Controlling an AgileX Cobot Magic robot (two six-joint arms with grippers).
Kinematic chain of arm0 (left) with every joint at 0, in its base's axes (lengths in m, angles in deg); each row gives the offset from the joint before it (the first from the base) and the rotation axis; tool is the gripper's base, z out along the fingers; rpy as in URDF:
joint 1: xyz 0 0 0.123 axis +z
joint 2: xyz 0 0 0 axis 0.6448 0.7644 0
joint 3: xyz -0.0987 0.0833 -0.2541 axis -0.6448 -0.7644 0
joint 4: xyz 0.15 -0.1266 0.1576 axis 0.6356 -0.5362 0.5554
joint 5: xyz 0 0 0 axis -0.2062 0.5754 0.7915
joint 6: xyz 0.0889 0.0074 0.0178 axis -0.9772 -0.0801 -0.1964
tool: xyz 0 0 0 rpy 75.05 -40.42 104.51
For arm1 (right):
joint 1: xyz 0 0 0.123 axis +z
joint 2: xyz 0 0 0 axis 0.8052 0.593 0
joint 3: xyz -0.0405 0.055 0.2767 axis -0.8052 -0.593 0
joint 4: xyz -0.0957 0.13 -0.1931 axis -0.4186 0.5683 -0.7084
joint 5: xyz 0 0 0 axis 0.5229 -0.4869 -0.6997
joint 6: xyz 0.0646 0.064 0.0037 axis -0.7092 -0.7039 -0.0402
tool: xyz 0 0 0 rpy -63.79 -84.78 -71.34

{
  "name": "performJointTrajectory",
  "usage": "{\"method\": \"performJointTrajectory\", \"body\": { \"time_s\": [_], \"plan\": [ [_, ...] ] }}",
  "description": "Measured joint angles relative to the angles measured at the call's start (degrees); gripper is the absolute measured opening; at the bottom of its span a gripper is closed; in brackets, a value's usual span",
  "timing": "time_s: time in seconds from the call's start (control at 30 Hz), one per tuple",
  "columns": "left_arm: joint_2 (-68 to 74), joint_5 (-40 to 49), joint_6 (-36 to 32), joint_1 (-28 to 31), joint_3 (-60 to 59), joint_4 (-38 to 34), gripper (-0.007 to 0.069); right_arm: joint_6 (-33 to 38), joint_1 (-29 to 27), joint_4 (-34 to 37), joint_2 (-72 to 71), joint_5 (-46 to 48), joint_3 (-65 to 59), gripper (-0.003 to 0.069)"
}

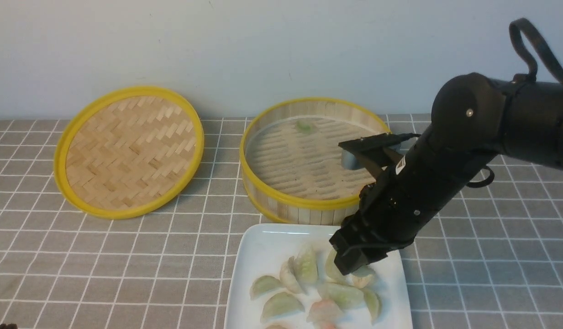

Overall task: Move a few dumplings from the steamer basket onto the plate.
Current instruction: Use the right arm to put the dumpling into the plate, then use the right arm to grab a dumpling from inside the steamer

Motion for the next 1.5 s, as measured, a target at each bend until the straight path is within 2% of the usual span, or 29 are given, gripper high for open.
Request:
{"method": "performJointTrajectory", "body": {
  "time_s": [0.4,0.47,0.63,0.73,0.8,0.83,0.87,0.93,1.03,1.17,1.2,1.23,1.27,1.37,1.43,1.5],
  "plan": [
    [0.0,-1.55,0.08,0.0,0.0,-0.55,-0.0004,1.42,0.0,0.24,0.0,0.81,-0.06,0.0213],
    [0.0,-4.14,0.87,0.0,0.0,-2.41,-0.0004,1.54,0.0,0.24,0.0,1.42,-0.06,0.0213],
    [0.0,-18.79,4.57,0.0,0.0,-11.61,-0.0004,1.82,0.0,0.36,0.0,2.15,-0.06,0.0213],
    [0.0,-25.17,5.31,0.0,0.0,-13.56,-0.0004,1.8,0.0,0.59,0.0,2.21,-0.06,0.0231],
    [0.0,-33.89,6.8,0.0,0.0,-16.81,-0.0004,1.85,0.0,0.72,0.0,2.59,-0.06,0.0294],
    [0.0,-33.89,6.8,0.0,0.0,-17.07,-0.0004,1.85,0.0,0.72,0.0,2.64,-0.06,0.0301],
    [0.0,-38.08,7.38,0.0,0.0,-18.61,-0.0004,1.85,0.0,0.75,0.0,2.79,-0.06,0.0353],
    [0.27,-39.88,7.97,0.0,0.4,-20.4,-0.0004,1.85,0.0,0.86,0.0,3.07,-0.06,0.0439],
    [3.7,-35.52,8.05,0.0,4.88,-20.81,-0.0004,1.85,0.0,0.81,0.0,3.43,0.7,0.0531],
    [11.61,-25.68,8.05,0.0,12.8,-20.81,-0.0004,1.85,0.0,-0.7,0.0,3.89,5.14,0.0556],
    [16.43,-20.49,7.85,0.0,17.27,-20.81,-0.0004,1.85,0.0,-2.21,0.0,3.51,7.97,0.0554],
    [20.19,-16.13,7.33,0.0,20.59,-20.81,-0.0004,1.85,-0.11,-4.11,0.0,2.63,11.17,0.0544],
    [20.97,-16.13,7.17,0.0,21.27,-20.75,-0.0004,1.85,-0.18,-4.47,0.0,2.17,11.76,0.0541],
    [35.15,-4.25,1.42,0.0,32.82,-20.56,-0.0004,1.06,-1.79,-12.59,3.41,-0.71,24.3,0.0468],
    [39.61,-0.5,-0.9,0.0,36.2,-20.56,-0.0004,-0.01,-2.89,-14.94,6.32,0.03,29.83,0.0435],
    [47.04,6.08,-4.24,0.0,41.58,-21.32,-0.0004,-1.23,-5.14,-16.54,14.16,4.61,41.4,0.0371]
  ]
}}
